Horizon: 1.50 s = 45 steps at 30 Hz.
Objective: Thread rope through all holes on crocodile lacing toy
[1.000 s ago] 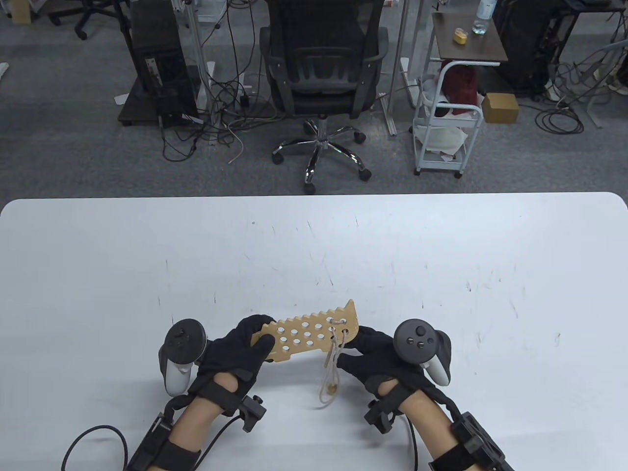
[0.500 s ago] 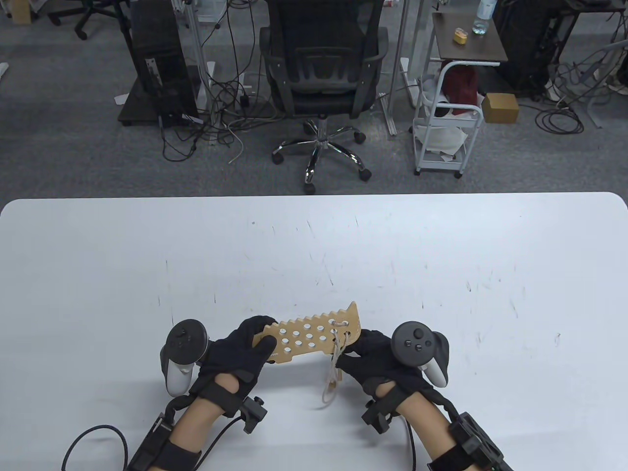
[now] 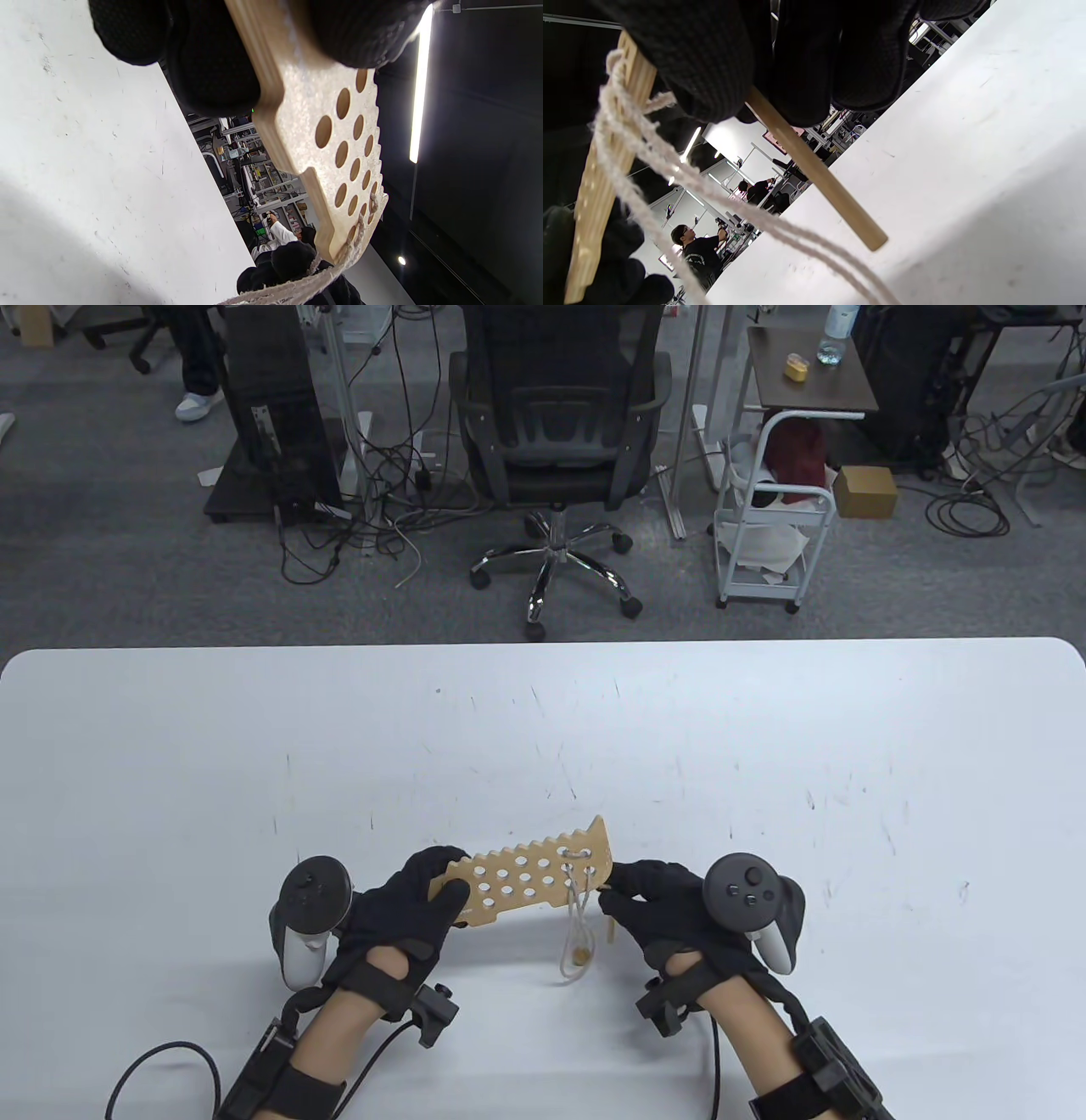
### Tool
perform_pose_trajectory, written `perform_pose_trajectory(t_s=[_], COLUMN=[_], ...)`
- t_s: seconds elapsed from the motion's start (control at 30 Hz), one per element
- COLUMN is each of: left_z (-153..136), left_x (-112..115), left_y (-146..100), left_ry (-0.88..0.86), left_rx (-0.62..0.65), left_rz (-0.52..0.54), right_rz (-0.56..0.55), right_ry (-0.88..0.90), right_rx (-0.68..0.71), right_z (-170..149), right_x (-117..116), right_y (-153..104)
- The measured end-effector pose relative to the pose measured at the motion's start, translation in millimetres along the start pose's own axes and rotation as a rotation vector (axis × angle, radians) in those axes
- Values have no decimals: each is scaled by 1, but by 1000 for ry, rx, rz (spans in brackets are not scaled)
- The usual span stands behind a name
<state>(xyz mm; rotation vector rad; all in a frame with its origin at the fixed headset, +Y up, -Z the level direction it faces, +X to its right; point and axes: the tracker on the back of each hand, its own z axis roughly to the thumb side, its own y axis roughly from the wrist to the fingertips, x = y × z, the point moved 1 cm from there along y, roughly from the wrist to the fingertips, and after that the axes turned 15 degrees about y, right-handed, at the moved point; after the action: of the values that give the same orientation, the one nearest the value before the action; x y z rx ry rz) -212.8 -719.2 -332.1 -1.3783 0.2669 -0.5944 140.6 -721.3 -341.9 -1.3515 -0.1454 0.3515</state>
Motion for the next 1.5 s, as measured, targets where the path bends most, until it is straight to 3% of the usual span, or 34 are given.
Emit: perform_pose_trajectory(t_s=[1.5], left_z=[-36], left_x=[-26], left_y=[7], left_ry=[-29], left_rx=[-142], left_rz=[97], right_rz=[-281], right_ry=[142], right_rx=[24], right_z=[5], right_x=[74], right_y=[0])
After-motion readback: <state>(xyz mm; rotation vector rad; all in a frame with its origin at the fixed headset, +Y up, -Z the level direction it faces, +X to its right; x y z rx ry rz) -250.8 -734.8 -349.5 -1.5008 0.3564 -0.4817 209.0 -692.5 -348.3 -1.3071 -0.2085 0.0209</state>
